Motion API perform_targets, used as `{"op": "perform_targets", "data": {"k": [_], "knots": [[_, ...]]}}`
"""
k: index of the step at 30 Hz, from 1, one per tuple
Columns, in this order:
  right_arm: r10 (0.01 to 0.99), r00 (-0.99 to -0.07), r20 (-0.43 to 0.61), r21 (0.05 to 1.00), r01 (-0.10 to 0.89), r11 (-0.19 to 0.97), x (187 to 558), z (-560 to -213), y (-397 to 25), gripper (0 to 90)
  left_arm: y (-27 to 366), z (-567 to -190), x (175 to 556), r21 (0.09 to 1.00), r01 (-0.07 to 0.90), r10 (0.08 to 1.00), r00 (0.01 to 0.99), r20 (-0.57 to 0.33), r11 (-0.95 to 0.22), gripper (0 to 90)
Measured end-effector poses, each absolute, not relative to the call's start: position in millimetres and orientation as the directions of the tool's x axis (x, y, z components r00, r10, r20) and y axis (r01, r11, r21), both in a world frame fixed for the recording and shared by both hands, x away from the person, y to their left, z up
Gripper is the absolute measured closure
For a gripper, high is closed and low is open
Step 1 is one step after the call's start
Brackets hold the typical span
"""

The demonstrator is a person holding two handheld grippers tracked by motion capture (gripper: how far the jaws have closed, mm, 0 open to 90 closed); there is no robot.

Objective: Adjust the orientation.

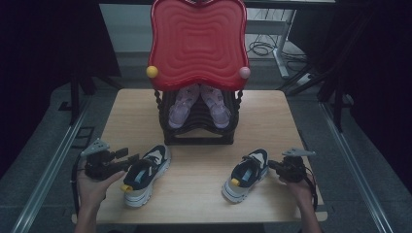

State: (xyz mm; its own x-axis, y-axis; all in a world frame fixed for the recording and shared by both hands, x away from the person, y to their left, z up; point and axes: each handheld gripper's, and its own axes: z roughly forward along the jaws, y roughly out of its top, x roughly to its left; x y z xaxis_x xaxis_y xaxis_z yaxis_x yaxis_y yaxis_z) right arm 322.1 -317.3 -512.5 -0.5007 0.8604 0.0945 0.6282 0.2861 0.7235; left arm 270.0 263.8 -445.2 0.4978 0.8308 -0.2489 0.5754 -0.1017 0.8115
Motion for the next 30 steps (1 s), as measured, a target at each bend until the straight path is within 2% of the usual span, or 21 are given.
{"op": "perform_targets", "data": {"k": [30], "knots": [[0.767,-0.632,0.114,0.719,0.585,0.375,351,-516,-254,89.9,267,-445,269,0.813,0.575,0.834,0.491,-0.25,-0.095,42.8]]}}
